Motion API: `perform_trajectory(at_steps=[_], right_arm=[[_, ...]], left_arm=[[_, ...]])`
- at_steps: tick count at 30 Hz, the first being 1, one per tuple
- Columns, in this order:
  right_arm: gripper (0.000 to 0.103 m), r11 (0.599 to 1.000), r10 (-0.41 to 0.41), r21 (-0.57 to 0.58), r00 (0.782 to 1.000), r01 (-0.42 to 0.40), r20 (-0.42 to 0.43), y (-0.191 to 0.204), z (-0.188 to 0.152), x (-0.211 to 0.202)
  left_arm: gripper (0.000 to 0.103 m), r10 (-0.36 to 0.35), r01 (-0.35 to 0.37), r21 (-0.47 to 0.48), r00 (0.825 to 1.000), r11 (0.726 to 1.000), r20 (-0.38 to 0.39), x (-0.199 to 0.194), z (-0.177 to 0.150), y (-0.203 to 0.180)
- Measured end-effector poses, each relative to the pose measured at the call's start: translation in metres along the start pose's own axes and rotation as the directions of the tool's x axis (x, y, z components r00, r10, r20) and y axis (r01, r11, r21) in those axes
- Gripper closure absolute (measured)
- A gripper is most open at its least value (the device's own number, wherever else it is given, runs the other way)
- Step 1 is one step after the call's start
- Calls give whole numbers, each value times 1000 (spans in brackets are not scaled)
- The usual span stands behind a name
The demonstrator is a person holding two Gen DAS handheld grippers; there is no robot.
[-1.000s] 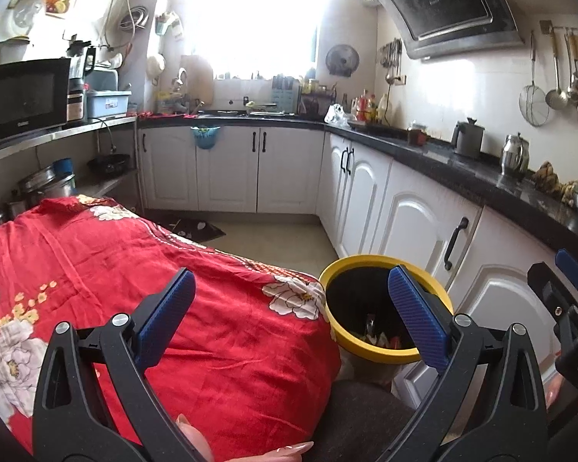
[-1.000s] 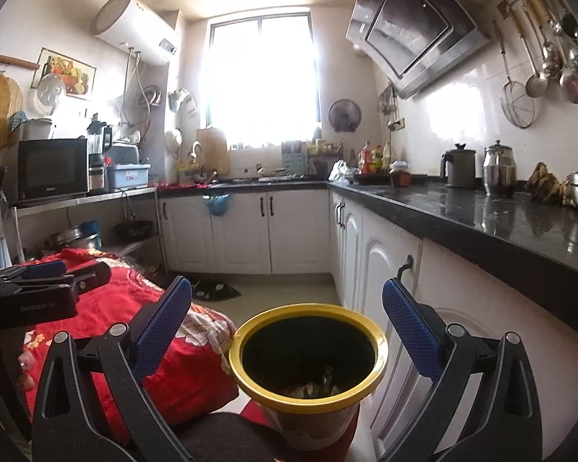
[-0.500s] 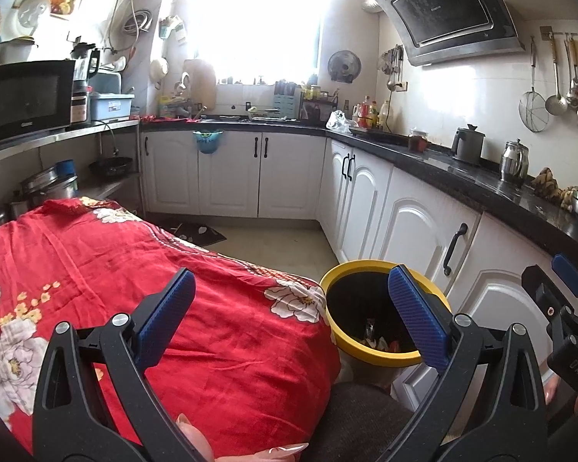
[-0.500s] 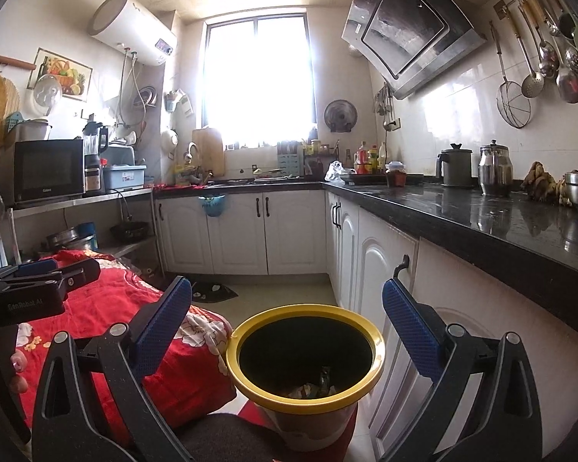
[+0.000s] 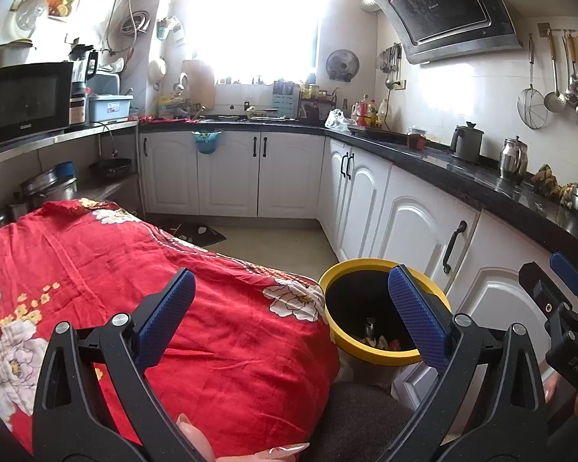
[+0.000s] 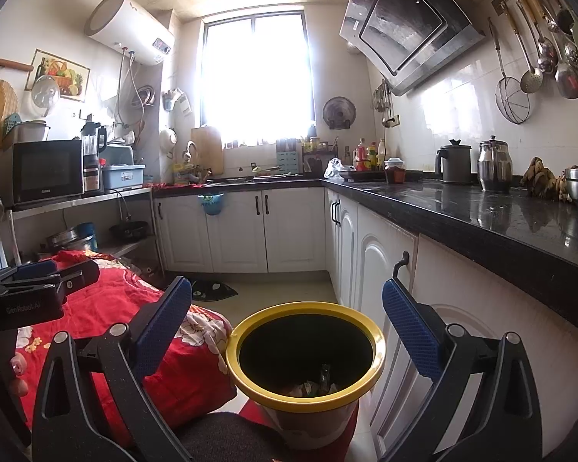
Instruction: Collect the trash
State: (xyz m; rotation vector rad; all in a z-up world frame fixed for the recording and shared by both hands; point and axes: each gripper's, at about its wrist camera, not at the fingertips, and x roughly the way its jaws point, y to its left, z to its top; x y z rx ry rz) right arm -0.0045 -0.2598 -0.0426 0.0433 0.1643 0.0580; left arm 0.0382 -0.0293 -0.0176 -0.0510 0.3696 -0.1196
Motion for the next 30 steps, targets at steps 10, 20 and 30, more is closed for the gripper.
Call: perform_trajectory(at_steps=[10, 20, 30], right_arm=[[6, 1000, 1, 2, 1000, -1, 0, 0, 0, 0], [6, 1000, -1, 2, 1000, 1, -2, 1, -2, -1], [6, 1000, 0, 3, 1000, 0, -4, 1, -2, 0]], left_arm=[[11, 3, -3, 2, 1000, 1000, 1, 0, 0, 0], [11, 6, -6, 3, 1000, 1000, 1, -1, -1, 0], [11, 5, -5, 4, 1000, 1000, 3, 0, -2, 0]])
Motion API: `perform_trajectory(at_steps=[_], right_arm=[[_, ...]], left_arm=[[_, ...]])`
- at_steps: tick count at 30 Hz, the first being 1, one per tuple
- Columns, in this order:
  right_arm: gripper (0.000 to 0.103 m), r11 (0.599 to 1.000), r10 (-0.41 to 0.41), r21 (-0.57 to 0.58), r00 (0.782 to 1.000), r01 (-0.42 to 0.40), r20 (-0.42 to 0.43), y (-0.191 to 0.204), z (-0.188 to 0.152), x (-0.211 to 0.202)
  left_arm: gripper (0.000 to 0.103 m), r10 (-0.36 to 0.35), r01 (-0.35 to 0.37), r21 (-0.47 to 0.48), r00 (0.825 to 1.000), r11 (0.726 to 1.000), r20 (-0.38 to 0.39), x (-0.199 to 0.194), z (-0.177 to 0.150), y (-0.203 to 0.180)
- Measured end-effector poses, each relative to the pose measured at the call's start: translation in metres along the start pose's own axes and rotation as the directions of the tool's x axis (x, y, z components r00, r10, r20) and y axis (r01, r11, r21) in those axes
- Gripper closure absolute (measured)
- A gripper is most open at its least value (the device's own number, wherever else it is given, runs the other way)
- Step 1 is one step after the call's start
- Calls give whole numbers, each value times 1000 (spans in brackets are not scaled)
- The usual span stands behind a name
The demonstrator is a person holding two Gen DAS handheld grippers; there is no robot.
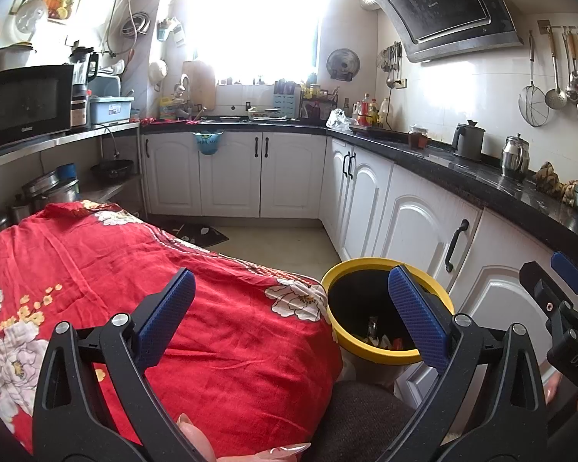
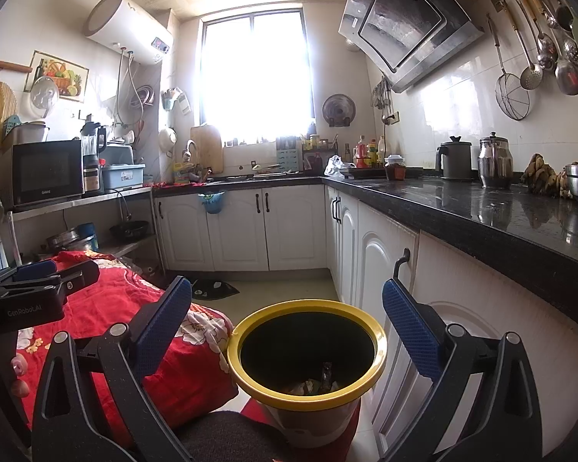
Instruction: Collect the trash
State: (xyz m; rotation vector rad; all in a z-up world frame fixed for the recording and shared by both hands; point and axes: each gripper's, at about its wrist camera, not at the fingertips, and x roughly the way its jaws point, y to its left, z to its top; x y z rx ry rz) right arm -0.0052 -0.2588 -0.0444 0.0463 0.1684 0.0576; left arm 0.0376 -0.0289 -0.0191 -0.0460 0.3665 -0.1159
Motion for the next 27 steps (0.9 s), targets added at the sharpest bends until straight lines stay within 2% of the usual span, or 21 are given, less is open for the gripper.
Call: perform_trajectory(at_steps=[27], right_arm=[[6, 1000, -12, 11, 1000, 12, -16, 1, -3, 0]], left_arm=[[11, -3, 4, 15, 1000, 1000, -10, 0, -1, 2]])
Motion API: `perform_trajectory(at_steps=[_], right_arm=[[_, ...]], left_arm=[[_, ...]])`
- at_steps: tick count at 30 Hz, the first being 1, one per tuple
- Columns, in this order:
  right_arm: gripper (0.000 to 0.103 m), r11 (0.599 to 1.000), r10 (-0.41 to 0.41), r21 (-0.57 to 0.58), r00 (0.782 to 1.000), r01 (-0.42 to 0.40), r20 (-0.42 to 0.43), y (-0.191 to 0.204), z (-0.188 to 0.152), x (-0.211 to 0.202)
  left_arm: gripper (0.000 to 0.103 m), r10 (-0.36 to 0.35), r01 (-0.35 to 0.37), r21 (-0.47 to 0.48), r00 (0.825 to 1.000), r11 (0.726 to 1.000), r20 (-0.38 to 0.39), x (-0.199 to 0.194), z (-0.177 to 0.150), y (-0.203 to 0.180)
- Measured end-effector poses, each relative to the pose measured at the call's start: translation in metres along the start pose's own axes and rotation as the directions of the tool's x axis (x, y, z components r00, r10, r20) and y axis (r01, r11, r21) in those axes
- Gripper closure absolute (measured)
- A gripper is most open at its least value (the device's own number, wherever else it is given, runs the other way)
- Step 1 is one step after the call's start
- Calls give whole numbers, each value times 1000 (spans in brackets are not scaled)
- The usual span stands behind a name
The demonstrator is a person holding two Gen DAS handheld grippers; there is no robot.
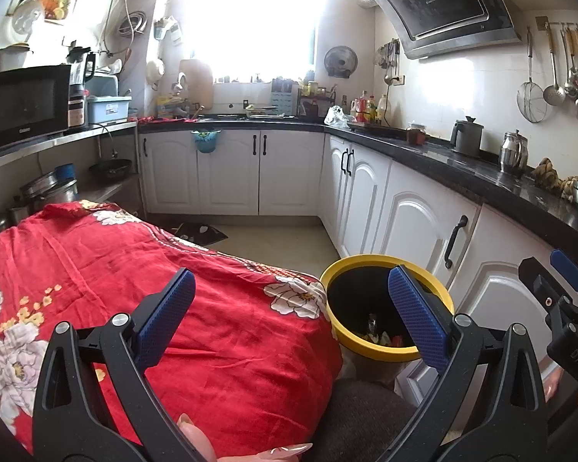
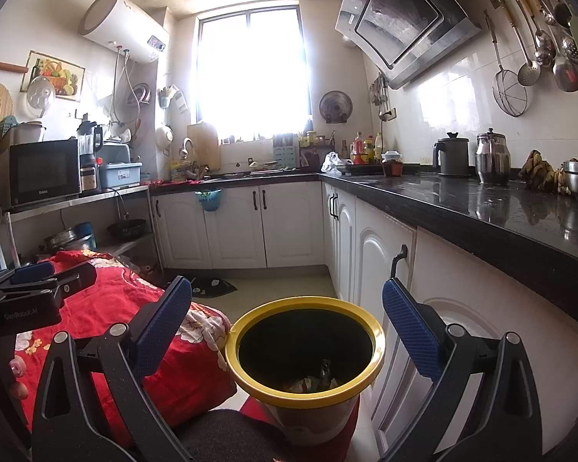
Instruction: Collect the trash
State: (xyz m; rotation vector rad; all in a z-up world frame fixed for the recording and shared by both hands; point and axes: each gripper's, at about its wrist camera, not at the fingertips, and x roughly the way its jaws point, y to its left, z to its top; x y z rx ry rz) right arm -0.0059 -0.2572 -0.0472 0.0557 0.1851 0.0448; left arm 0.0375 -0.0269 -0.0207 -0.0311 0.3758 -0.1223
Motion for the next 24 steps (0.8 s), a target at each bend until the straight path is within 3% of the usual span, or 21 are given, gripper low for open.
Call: perform_trajectory(at_steps=[12, 16, 18, 19, 21, 22, 23, 24], right_arm=[[6, 999, 43, -7, 998, -43, -42, 8, 2, 10], [6, 986, 156, -42, 982, -162, -103, 44, 10, 32], [6, 956, 273, -72, 950, -286, -152, 83, 11, 46], [6, 929, 343, -77, 922, -361, -183, 107, 11, 52], [6, 871, 451, -88, 858, -483, -245, 155, 8, 61], [6, 816, 523, -96, 798, -570, -299, 195, 4, 65], [6, 754, 584, -99, 731, -649, -353, 235, -1, 66], [6, 707, 618, -103, 682, -700, -391, 264, -5, 65]], left_arm=[[11, -2, 2, 3, 1000, 1000, -11, -9, 4, 11], [11, 81, -86, -73, 994, 994, -66, -29, 3, 59], [11, 177, -189, -116, 978, 975, -110, -42, -2, 96], [11, 230, -249, -143, 964, 958, -132, -50, -7, 119], [11, 393, -429, -207, 899, 879, -195, -76, -22, 179], [11, 467, -514, -234, 854, 825, -230, -90, -31, 208], [11, 552, -616, -262, 786, 743, -279, -109, -45, 243], [11, 621, -706, -279, 706, 651, -339, -127, -60, 276]])
